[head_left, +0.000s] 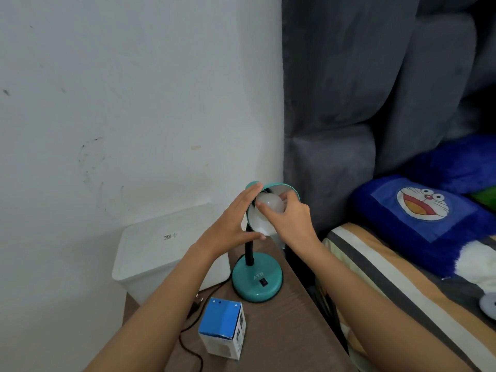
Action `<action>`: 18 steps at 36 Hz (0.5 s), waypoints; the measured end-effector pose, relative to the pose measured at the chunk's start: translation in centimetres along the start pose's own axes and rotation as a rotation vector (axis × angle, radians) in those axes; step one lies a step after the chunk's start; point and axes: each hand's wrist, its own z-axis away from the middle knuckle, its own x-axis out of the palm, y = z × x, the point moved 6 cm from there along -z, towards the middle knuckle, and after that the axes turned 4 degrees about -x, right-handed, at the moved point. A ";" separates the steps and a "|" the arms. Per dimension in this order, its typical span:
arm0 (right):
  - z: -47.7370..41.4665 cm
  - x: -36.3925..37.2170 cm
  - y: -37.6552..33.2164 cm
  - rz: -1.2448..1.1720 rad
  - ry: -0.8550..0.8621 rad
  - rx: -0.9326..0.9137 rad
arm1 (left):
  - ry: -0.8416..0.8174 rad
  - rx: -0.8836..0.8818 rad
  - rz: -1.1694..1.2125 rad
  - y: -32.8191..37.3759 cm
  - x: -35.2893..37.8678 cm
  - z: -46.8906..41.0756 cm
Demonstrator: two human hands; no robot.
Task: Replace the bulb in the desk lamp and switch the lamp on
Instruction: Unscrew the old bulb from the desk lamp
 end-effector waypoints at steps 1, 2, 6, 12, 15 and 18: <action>0.1 0.2 -0.1 0.016 -0.003 -0.020 | 0.002 -0.009 0.003 -0.1 0.0 0.0; 0.1 0.4 -0.3 0.041 -0.007 -0.048 | 0.003 -0.019 0.009 -0.1 -0.1 0.0; 0.3 1.0 -1.1 0.164 -0.023 -0.179 | 0.010 -0.023 0.009 -0.2 -0.2 0.0; 0.1 0.5 -1.2 0.246 0.004 -0.150 | 0.004 -0.018 -0.006 -0.3 -0.1 -0.1; 0.0 0.3 -1.2 0.244 0.019 -0.141 | -0.005 -0.017 -0.002 -0.4 0.0 -0.3; 0.0 0.7 -1.2 0.246 -0.021 -0.189 | 0.001 -0.009 0.005 -0.4 -0.1 -0.3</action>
